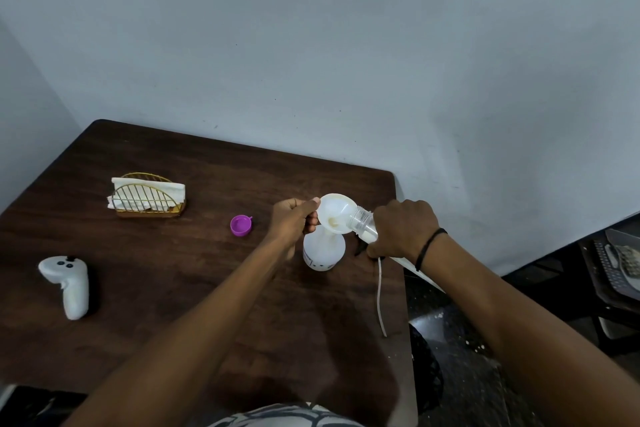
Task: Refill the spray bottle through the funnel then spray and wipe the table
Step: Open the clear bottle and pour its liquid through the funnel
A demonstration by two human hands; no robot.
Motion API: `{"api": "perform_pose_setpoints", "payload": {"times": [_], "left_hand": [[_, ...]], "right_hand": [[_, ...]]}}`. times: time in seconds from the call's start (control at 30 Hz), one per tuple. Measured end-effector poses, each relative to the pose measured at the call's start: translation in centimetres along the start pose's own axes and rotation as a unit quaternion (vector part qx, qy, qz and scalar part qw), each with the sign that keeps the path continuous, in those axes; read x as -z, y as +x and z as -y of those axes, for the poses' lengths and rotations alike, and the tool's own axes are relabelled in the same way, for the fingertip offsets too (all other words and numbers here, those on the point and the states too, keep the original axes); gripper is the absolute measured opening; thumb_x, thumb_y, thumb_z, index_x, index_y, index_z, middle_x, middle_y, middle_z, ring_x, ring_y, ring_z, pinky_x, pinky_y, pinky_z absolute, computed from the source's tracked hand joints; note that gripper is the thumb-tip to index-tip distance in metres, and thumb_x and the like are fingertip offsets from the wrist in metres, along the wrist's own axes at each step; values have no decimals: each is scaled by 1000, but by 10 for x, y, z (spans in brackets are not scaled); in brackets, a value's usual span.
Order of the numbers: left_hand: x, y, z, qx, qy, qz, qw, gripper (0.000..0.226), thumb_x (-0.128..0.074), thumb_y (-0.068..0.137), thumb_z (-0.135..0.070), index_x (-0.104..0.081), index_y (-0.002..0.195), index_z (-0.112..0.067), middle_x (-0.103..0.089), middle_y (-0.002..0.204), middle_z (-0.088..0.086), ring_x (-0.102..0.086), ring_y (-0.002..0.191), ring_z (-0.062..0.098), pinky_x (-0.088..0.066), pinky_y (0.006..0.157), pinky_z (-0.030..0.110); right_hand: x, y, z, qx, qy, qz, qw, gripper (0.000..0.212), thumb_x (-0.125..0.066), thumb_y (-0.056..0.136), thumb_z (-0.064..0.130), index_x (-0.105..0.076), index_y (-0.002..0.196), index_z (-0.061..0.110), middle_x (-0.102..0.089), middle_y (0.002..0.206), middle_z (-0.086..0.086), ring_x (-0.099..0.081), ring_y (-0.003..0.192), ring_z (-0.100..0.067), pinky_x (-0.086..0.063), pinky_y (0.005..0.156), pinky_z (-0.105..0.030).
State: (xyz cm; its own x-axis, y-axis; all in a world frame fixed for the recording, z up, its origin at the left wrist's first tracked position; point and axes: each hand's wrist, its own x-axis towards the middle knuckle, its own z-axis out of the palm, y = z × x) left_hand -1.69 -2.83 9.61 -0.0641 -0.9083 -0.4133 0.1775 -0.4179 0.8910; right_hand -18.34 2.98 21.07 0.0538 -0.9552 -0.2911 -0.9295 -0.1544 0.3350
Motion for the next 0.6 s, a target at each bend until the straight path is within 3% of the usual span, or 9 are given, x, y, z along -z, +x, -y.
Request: {"api": "perform_pose_setpoints", "payload": {"times": [0.6], "left_hand": [[1,-1,0,2,3,1,1000,21,-69,90,-19,-66,83,1,-61,63,7,-52,51,12,-48,50,23]], "right_hand": [[8,3,3,5,-30,6,1000,46,-67,77,56,-65,105,19,-67,103,1,-67,91,-19,-38,68,-28]]}}
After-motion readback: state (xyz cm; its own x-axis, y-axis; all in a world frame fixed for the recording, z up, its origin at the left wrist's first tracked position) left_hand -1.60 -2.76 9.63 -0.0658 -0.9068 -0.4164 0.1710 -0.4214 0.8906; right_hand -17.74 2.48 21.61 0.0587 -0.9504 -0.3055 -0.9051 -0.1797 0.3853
